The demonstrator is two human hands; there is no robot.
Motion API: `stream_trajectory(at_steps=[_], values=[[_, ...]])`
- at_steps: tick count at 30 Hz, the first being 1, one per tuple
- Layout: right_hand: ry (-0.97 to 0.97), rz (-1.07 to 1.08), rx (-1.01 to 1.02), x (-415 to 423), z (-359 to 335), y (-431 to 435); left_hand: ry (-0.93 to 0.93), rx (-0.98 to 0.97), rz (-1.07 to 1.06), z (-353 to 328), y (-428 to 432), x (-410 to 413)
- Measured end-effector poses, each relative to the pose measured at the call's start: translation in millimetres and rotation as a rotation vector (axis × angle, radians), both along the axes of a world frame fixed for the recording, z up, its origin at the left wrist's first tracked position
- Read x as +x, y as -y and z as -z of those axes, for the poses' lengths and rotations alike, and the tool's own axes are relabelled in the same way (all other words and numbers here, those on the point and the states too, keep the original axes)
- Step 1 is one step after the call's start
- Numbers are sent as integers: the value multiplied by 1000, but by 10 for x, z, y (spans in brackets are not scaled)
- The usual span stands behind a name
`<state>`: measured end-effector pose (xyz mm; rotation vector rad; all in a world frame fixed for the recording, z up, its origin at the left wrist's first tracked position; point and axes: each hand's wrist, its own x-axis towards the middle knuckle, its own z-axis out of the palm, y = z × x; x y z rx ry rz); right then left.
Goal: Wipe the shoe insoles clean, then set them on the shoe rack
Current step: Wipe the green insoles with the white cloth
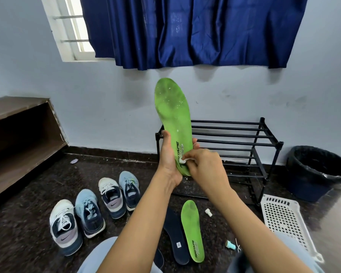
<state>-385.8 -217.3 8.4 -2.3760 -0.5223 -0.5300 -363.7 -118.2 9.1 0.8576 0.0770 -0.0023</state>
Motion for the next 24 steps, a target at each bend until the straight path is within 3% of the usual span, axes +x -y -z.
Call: stream_trajectory(at_steps=[5,12,17,24], values=[[132,81,35,82,13,18,-16,81,37,12,129,-47],[-159,-140,29,-97,-16,50,59,3,20,-39,-118,3],[-269,-259,187,-123,-49,74,70,-63,40,-24,-148,-1],[-45,-79,380,-72,-100,-7,1,4,38,1,130,-48]])
